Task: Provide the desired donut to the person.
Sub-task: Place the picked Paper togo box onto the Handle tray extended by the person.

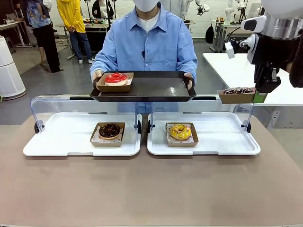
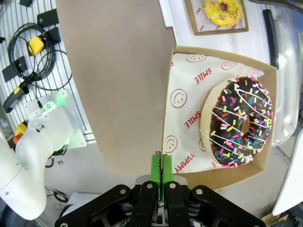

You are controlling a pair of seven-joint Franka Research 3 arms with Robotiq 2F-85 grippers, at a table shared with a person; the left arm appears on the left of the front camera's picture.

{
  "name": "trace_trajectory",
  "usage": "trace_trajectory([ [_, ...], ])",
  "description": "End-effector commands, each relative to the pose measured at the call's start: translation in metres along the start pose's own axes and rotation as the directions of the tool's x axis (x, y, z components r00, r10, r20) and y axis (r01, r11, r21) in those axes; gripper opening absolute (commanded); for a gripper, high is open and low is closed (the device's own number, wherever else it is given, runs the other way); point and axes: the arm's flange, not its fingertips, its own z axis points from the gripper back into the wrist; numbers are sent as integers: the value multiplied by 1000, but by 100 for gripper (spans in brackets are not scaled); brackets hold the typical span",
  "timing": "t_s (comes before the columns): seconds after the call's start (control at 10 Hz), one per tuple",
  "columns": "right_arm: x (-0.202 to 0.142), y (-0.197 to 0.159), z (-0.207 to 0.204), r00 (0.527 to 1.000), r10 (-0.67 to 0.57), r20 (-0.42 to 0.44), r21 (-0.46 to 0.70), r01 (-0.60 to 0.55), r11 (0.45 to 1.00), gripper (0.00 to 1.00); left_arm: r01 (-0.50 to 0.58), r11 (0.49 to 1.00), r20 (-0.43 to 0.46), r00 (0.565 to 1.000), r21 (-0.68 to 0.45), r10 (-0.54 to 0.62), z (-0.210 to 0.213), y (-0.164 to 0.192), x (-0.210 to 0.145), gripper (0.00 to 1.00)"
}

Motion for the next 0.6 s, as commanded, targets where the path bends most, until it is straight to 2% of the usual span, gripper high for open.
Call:
trace_trajectory([
  [0.0, 0, 4, -2, 1000, 2, -17, -7, -2, 1000, 0, 3, 1000, 5, 1000, 3, -3, 1, -1, 1, 100],
  [0.5, 0, 4, -2, 1000, 2, -17, -7, -2, 1000, 0, 3, 1000, 5, 1000, 3, -3, 1, -1, 1, 100],
])
